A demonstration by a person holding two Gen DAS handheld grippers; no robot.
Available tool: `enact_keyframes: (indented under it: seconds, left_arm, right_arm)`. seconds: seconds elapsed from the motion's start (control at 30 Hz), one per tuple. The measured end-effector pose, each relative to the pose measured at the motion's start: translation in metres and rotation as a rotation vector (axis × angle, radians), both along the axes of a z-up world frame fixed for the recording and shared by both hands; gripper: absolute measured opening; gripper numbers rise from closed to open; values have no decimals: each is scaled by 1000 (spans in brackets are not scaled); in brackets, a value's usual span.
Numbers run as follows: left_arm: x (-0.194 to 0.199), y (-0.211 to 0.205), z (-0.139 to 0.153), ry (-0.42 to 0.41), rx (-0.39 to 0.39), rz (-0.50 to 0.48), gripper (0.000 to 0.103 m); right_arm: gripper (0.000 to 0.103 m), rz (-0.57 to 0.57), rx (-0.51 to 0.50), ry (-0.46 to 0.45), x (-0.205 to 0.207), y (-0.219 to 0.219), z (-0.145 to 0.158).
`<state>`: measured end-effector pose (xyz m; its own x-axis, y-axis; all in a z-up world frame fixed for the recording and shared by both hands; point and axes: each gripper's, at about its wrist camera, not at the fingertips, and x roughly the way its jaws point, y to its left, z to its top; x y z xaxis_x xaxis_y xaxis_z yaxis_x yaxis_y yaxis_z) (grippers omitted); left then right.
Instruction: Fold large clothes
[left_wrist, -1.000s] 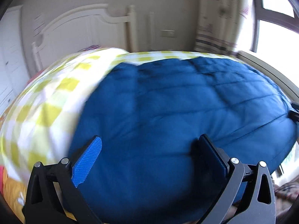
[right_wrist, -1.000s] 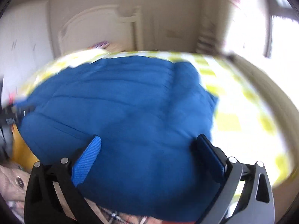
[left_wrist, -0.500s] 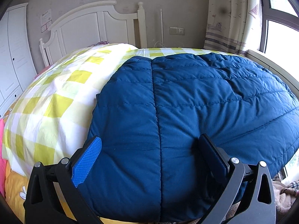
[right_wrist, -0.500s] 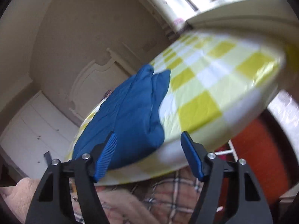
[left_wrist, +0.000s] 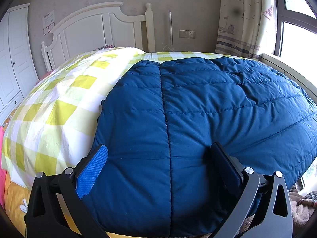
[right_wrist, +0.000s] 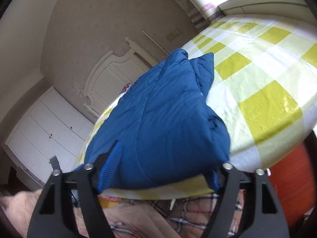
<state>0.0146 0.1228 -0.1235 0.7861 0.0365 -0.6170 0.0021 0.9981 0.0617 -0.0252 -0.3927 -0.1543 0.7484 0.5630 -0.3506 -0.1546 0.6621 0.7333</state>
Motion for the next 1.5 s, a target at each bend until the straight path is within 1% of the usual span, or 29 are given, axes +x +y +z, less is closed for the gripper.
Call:
enact_keyframes:
  seconds: [0.03, 0.13, 0.2, 0.23, 0.27, 0.3, 0.33, 0.37, 0.43, 0.47, 0.5, 0.57, 0.67, 0.7, 0.8, 0.87, 0.9, 0.97, 1.0, 1.07, 1.13, 1.17, 1.2, 1.27, 1.33, 1.37, 1.43, 1.47, 1.5]
  left_arm:
    - [0, 0, 0, 0, 0, 0, 99]
    - [0, 0, 0, 3, 1, -1, 99]
    - [0, -1, 0, 8, 1, -6, 99]
    - [1, -1, 0, 16, 1, -11, 99]
    - [1, -1, 2, 25, 1, -14, 99]
    - [4, -1, 5, 53, -1, -17, 99]
    - [6, -2, 10, 79, 3, -18, 99]
    - [7, -4, 15, 87, 4, -23, 99]
    - [4, -11, 34, 51, -12, -58, 99]
    - [4, -18, 46, 29, -24, -84, 99]
    - [7, -24, 53, 21, -32, -100, 99]
    - [22, -37, 68, 10, -51, -130, 99]
    - [65, -64, 79, 0, -15, -133, 99]
    - [91, -74, 79, 21, -3, -112, 99]
    - [151, -90, 72, 97, -38, -79, 99]
    - [188, -104, 59, 137, -24, -44, 99]
    - [201, -111, 51, 163, 1, -46, 99]
    - [224, -123, 25, 274, 77, -48, 99]
    - [228, -124, 20, 292, 82, -46, 99]
    - [223, -118, 25, 284, 58, -47, 99]
    - [206, -106, 33, 245, 26, -43, 99]
    - [194, -101, 40, 214, 7, -50, 99]
    - [173, -96, 49, 179, -22, -81, 99]
    - [138, -92, 59, 131, -41, -142, 99]
    - [99, -96, 58, 117, 14, -232, 99]
    - [87, -99, 54, 123, 40, -255, 99]
    - [59, -105, 30, 155, 95, -303, 99]
    - [49, -105, 22, 132, 108, -300, 99]
    - [37, -103, 15, 71, 117, -292, 99]
  right_arm:
    - [83, -3, -7, 12, 5, 2, 2]
    - [84, -21, -84, 81, 27, 17, 15]
    - [85, -56, -92, 127, 44, 23, 19]
    - [91, -91, -89, 145, 49, 25, 21]
    - [93, -123, -95, 164, 53, 29, 24]
    - [91, -137, -126, 167, 57, 34, 27]
    - [81, -131, -138, 150, 58, 37, 27]
    - [70, -146, -159, 125, 55, 38, 27]
    - [44, -150, -169, 68, 47, 37, 28]
    - [40, -156, -189, 27, 41, 38, 32]
    - [37, -161, -211, 10, 39, 42, 36]
    - [35, -173, -276, -33, 32, 50, 43]
    - [34, -168, -343, -89, 22, 62, 53]
    - [34, -165, -358, -105, 18, 65, 56]
    - [34, -154, -411, -148, 11, 74, 63]
    - [34, -149, -434, -156, 10, 79, 65]
    - [34, -149, -435, -153, 9, 79, 66]
    - [34, -147, -426, -144, 12, 77, 64]
    - [34, -144, -426, -142, 13, 77, 64]
    - [34, -139, -425, -143, 12, 77, 64]
    - [34, -136, -418, -139, 11, 76, 64]
    - [34, -135, -411, -135, 11, 75, 63]
    - [34, -136, -408, -133, 12, 75, 63]
    - [34, -137, -405, -132, 14, 74, 63]
    - [34, -139, -401, -131, 16, 73, 64]
    - [34, -140, -403, -132, 17, 74, 66]
    - [34, -140, -405, -138, 18, 74, 70]
    - [34, -138, -401, -144, 18, 75, 73]
    - [34, -135, -403, -150, 18, 76, 76]
